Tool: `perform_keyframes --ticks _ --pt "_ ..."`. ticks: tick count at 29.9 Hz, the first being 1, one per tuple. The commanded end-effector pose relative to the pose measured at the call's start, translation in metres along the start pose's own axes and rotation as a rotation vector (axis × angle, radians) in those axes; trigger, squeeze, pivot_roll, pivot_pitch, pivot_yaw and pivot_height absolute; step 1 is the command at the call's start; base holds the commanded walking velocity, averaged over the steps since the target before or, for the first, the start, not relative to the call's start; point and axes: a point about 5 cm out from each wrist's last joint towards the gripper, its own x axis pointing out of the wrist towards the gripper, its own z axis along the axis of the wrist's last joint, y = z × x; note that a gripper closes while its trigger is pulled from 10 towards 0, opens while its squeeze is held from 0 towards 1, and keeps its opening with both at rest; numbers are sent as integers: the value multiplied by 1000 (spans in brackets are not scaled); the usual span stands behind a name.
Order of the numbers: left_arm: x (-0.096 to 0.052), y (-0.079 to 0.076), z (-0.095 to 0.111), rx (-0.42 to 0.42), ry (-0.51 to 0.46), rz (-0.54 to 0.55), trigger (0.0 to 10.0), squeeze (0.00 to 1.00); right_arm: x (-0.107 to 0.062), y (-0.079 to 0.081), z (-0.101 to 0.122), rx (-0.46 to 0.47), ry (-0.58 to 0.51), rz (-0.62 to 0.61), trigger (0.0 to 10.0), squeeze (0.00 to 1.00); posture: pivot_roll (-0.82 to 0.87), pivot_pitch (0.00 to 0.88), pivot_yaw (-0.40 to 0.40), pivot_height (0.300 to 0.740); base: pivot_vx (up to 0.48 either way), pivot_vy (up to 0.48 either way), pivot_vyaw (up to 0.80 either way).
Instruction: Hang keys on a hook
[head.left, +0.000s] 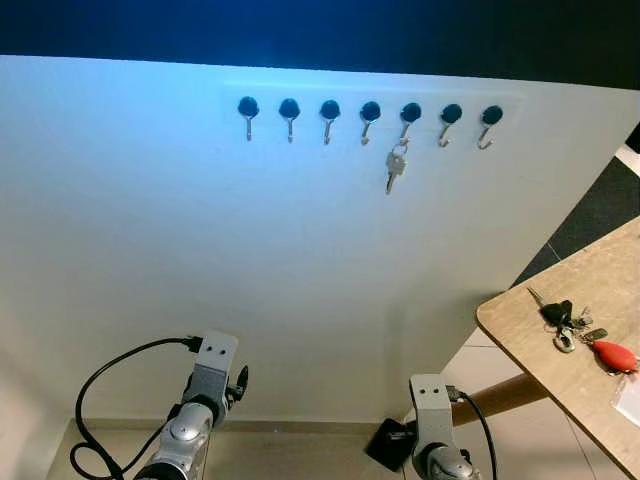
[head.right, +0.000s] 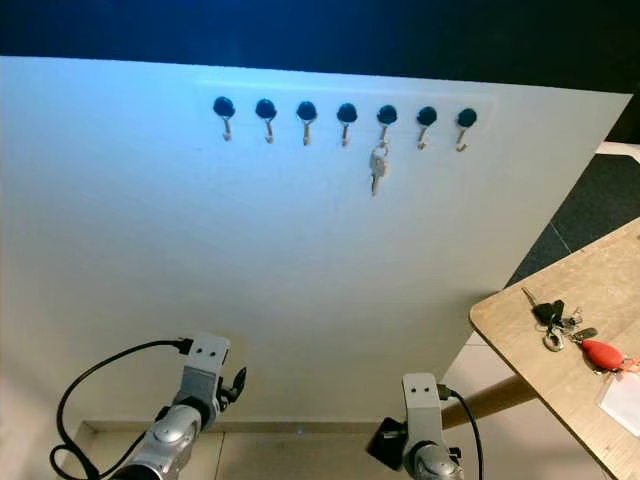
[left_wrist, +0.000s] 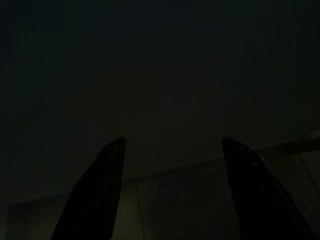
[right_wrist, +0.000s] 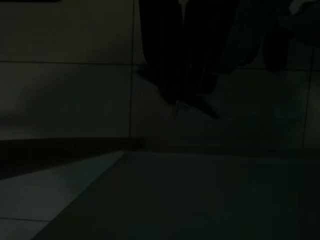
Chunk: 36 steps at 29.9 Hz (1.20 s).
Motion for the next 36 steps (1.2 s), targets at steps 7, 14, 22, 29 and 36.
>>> perform_keyframes --ticks 7,14,22,29,36 --pt "-2 -1 -5 -22 19 -2 10000 0 0 1 -2 -1 5 2 10000 0 76 0 -58 740 0 362 0" --pt "-2 -1 -5 -26 15 0 10000 0 0 1 -2 -2 5 1 10000 0 77 0 -59 740 0 275 0" --pt "-3 -1 -4 -13 -4 -18 10000 0 -1 2 -3 1 7 3 10000 0 77 0 -56 740 0 0 0" --pt "-3 -3 -3 23 -11 -34 10000 0 -1 2 -5 7 11 0 10000 0 75 7 -54 740 0 0 0" --pt "-2 -6 -2 39 -16 -46 10000 0 -1 1 -5 9 11 -4 10000 0 72 9 -54 740 0 -480 0"
